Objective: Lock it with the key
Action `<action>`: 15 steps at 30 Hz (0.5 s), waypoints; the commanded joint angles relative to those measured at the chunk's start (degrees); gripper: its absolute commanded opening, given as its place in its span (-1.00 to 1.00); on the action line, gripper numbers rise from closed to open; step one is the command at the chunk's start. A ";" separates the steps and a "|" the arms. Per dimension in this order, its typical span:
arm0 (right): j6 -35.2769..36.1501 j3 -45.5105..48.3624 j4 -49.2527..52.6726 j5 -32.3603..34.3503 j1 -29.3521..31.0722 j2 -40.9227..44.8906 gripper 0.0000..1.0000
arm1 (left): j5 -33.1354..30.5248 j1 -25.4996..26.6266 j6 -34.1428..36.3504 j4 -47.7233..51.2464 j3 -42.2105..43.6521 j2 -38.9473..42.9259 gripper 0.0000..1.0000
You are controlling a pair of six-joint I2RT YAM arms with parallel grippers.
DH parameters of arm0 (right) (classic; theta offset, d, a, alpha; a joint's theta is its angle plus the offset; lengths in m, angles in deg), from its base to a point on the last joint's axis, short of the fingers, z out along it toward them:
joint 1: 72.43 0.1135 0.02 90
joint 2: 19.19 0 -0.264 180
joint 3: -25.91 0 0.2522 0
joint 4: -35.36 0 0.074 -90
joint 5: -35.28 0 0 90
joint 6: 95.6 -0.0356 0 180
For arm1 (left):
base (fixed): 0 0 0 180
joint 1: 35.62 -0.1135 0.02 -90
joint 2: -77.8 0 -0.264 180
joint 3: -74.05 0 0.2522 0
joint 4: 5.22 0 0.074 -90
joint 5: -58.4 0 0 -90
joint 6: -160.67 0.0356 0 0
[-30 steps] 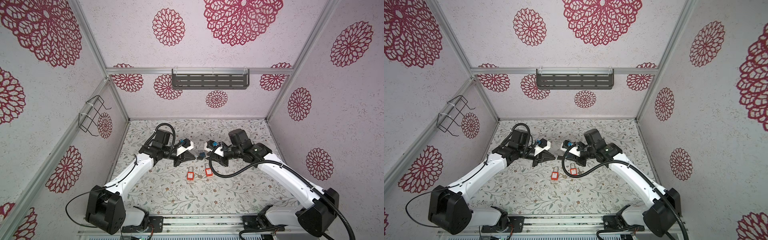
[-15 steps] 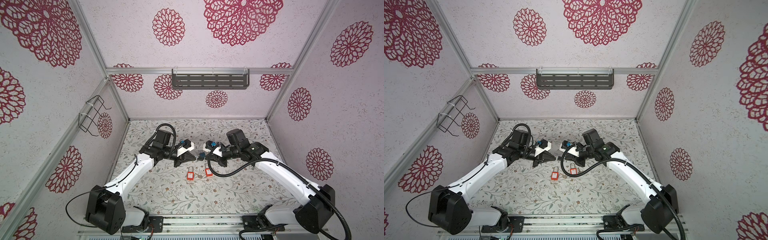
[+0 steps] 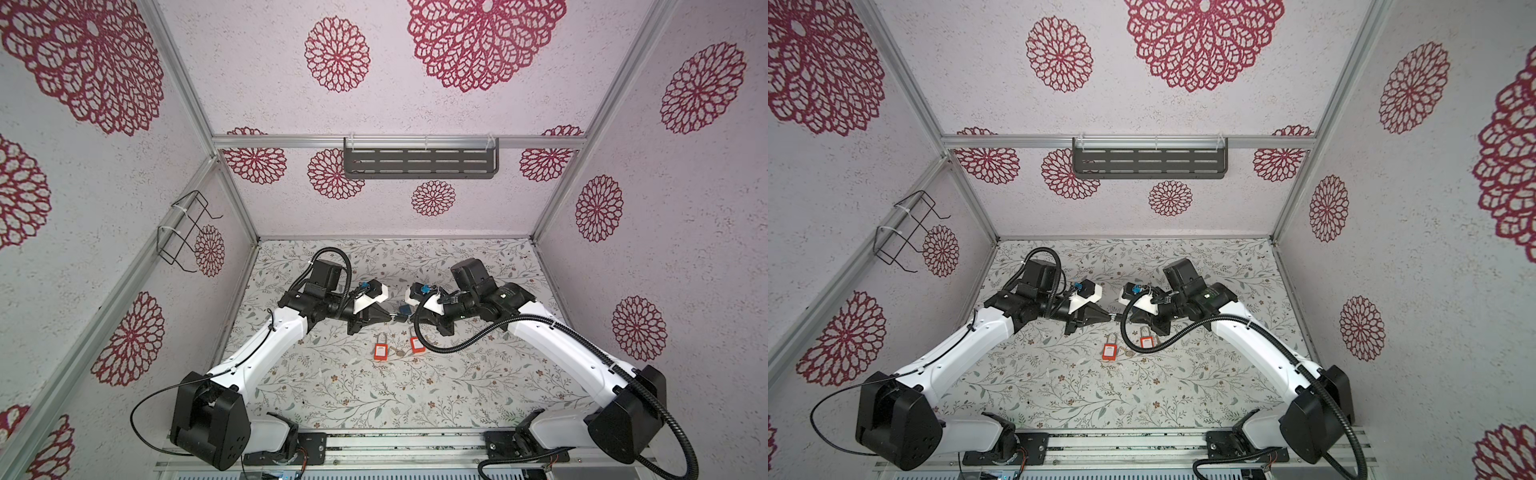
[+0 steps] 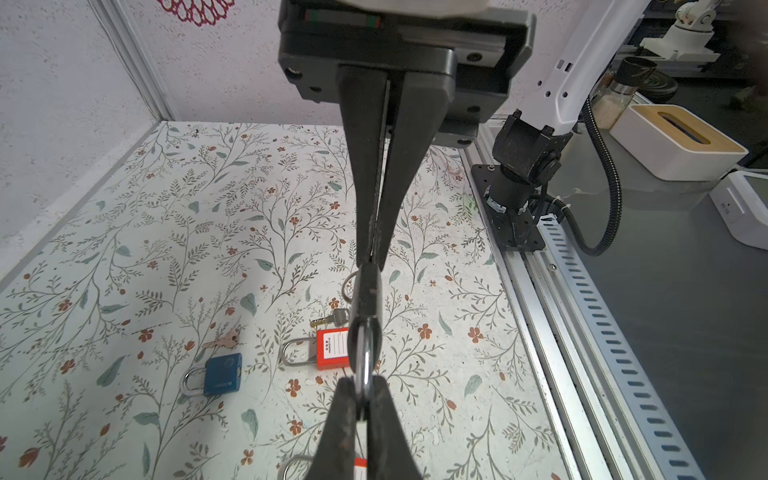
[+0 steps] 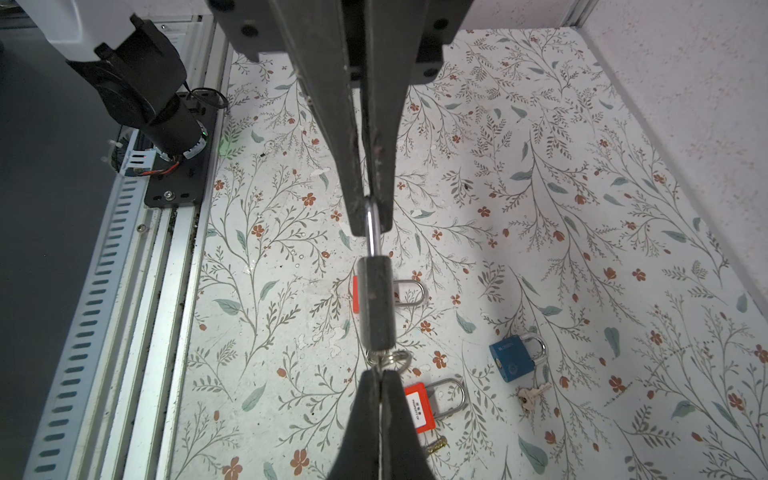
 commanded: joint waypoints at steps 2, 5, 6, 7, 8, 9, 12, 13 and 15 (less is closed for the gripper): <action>2.15 -2.54 1.69 -1.47 -0.19 0.06 -1.00 | 1.10 0.42 1.74 0.72 -1.82 1.29 -1.00; 3.19 -2.72 2.57 -1.03 -0.19 0.15 -1.00 | 0.75 0.44 3.38 2.94 -2.67 0.73 -1.00; 3.47 -2.72 2.80 -0.78 -0.19 0.23 -1.00 | 0.66 0.46 4.10 4.15 -3.11 0.48 -1.00; 3.80 -2.63 3.19 -0.43 -0.19 0.31 -1.00 | 0.66 0.45 4.72 5.03 -3.44 0.32 -1.00; 4.11 -2.63 3.63 -0.16 -0.19 0.32 -1.00 | 0.57 0.37 5.20 5.71 -3.71 0.23 -1.00; 4.38 -2.63 4.03 0.25 -0.19 0.41 -1.00 | 0.57 0.37 5.54 6.10 -3.85 0.19 -1.00; 5.15 -2.38 5.36 1.73 -0.19 0.75 -1.00 | 0.62 -0.14 5.90 6.58 -4.02 0.41 -1.00; 5.37 -2.21 5.69 2.29 -0.19 0.98 -1.00 | 0.64 -0.32 5.95 6.67 -4.02 0.45 -1.00; 5.63 -1.69 5.99 3.10 -0.28 1.44 -1.00 | 0.82 -0.70 6.20 7.03 -4.20 0.58 -1.00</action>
